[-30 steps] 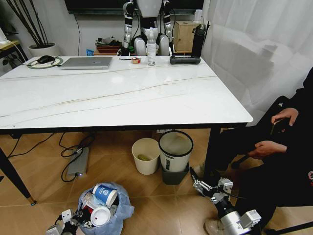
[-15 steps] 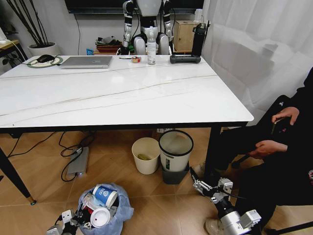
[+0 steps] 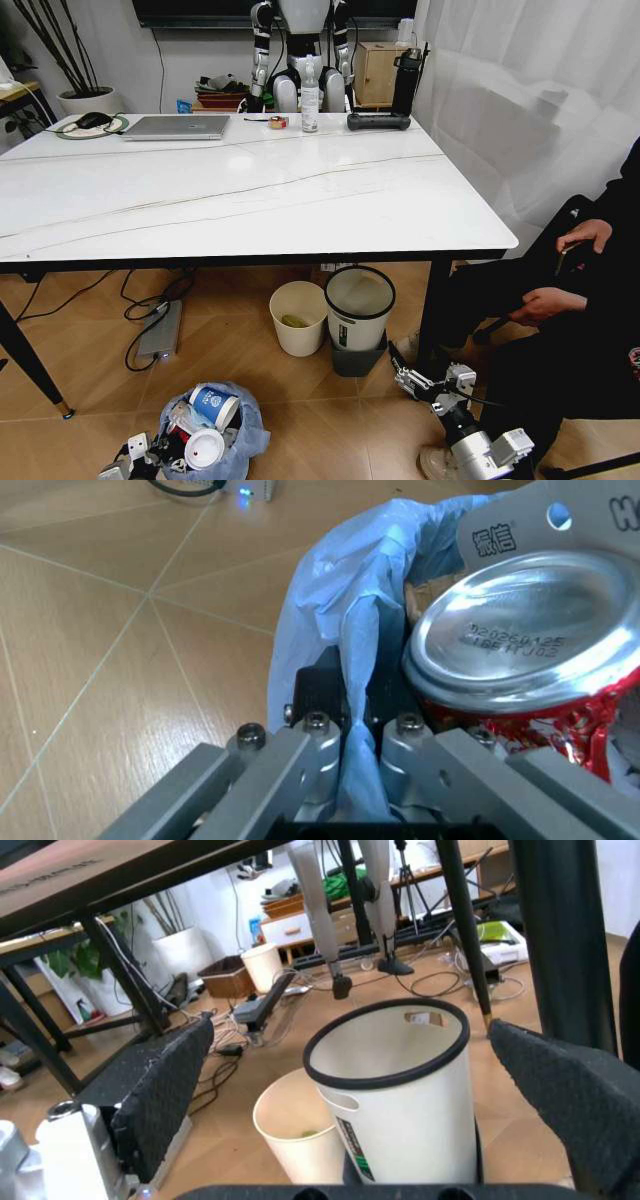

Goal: Pick up the trash bin and place the trash from the table into it.

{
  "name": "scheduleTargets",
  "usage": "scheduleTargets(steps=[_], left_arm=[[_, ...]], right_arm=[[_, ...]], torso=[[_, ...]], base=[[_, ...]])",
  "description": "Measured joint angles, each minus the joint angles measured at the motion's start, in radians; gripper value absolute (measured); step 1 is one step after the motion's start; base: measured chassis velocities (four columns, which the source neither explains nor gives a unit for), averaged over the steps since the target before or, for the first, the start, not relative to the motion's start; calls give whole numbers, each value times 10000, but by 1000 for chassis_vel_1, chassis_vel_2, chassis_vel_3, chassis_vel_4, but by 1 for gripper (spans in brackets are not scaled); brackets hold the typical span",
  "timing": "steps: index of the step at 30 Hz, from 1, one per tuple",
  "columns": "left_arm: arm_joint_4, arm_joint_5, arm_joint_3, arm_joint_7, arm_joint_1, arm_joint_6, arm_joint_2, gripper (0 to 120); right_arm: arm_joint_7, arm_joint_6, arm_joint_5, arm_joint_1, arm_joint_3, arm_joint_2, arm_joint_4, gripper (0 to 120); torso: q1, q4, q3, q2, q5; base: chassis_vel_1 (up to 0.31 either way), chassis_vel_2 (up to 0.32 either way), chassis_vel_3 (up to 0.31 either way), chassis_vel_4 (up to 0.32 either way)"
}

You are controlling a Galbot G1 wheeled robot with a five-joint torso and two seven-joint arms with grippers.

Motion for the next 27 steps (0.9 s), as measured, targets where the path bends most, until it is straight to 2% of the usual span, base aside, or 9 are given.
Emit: scheduleTargets(steps=[6, 20, 24, 27], left_arm=[[-1, -30, -20, 39, 34, -44, 5, 1], [-50, -64, -58, 115, 67, -93, -21, 51], [-298, -169, -144, 112, 259, -102, 7, 68], [-504, -267, -222, 107, 424, -102, 58, 74]], right_arm=[[0, 0, 0, 0, 0, 0, 0, 100], [0, 0, 0, 0, 0, 0, 0, 100], [0, 0, 0, 0, 0, 0, 0, 100], [0, 0, 0, 0, 0, 0, 0, 100]], torso=[[3, 0, 5, 10, 0], [10, 0, 14, 25, 1], [11, 0, 16, 28, -1], [11, 0, 16, 30, 0]], base=[[0, 0, 0, 0], [0, 0, 0, 0], [0, 0, 0, 0], [0, 0, 0, 0]])
